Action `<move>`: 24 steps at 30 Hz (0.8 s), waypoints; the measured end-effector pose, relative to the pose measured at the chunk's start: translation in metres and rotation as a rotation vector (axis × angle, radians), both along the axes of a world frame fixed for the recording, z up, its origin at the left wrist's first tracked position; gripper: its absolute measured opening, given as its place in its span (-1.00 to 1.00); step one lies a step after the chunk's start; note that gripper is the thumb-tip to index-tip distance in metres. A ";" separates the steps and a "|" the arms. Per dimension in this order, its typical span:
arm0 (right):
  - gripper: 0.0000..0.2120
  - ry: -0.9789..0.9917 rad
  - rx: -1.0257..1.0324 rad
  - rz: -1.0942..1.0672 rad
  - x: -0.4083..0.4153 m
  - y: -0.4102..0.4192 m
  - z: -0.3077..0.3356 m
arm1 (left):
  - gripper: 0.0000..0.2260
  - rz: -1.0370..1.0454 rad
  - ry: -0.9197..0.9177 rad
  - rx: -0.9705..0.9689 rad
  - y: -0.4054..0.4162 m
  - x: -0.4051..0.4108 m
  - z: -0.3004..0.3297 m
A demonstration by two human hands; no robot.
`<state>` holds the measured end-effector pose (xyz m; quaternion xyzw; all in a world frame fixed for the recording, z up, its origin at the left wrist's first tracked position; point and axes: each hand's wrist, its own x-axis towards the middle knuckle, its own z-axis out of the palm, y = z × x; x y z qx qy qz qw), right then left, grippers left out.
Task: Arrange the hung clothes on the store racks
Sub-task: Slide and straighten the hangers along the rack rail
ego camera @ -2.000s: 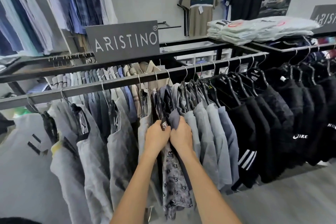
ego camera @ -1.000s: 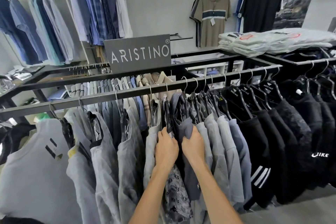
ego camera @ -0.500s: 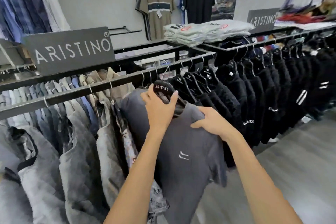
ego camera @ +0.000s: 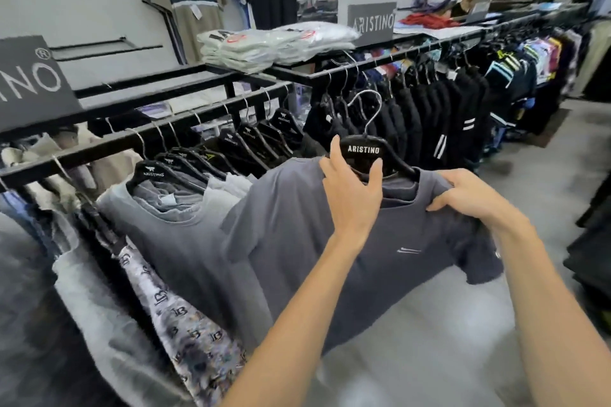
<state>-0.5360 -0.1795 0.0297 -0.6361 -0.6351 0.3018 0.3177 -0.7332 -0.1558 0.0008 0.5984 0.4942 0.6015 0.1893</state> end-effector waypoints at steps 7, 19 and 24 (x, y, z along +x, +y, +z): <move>-0.53 -0.014 0.023 -0.091 0.047 -0.030 0.009 | -0.37 -0.099 0.037 -0.054 -0.007 0.057 -0.001; -0.46 -0.282 -0.039 -0.090 0.007 -0.004 0.002 | -0.66 0.004 0.094 -0.173 0.024 -0.011 -0.019; -0.53 -0.327 -0.092 -0.095 -0.026 0.004 -0.001 | -0.80 0.065 0.119 -0.221 0.057 -0.061 -0.020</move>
